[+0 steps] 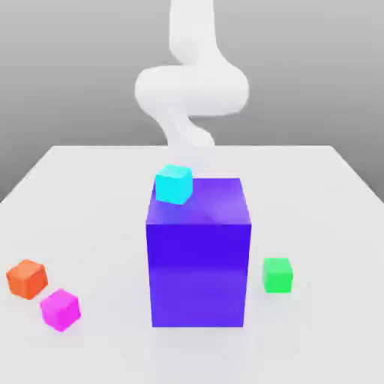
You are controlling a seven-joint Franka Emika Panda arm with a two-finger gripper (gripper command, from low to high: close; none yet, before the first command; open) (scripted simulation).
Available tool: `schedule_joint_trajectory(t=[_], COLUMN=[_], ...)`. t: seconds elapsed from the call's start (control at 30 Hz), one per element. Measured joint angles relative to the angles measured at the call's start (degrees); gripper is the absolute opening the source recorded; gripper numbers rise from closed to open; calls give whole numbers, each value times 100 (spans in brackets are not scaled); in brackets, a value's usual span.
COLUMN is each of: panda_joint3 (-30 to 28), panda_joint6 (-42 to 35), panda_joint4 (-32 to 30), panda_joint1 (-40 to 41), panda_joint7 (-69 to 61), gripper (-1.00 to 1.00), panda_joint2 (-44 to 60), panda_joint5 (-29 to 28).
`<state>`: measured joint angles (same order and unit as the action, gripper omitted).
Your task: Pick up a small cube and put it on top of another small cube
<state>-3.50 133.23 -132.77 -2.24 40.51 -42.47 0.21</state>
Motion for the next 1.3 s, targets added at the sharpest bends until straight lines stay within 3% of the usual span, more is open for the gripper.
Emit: schedule_joint_trajectory(t=[0.43, 0.8, 1.1, 1.3], panda_joint3=[-1765, -3014, -3343, -3326], panda_joint6=[794, 1433, 1921, 2321], panda_joint4=[-530, -965, -1308, -1566], panda_joint1=[-908, -1384, -1090, -671], panda_joint7=[-3082, -5945, -8363, -9649], gripper=[0, 0, 0, 0], panda_joint2=[1712, 3222, 4518, 5241], panda_joint5=[495, 1314, 2091, 2153])
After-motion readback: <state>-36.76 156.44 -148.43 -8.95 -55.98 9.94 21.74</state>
